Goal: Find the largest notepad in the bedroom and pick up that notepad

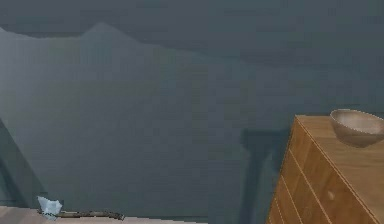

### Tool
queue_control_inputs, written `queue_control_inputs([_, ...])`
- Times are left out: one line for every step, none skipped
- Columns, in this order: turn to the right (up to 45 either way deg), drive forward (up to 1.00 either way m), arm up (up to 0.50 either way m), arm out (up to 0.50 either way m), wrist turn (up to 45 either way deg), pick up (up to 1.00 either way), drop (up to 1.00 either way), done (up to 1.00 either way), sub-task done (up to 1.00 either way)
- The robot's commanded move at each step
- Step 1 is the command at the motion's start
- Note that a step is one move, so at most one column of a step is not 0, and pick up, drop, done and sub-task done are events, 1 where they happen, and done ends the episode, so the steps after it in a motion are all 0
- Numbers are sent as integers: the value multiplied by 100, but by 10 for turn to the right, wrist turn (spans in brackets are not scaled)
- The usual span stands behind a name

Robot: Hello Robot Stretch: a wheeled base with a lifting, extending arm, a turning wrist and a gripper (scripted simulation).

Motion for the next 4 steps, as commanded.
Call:
queue_control_inputs([0, 0, 50, 0, 0, 0, 0, 0, 0])
queue_control_inputs([0, 0, 38, 0, 0, 0, 0, 0, 0])
queue_control_inputs([0, 0, 0, 50, 0, 0, 0, 0, 0])
queue_control_inputs([0, 0, 0, 0, 450, 0, 0, 0, 0])
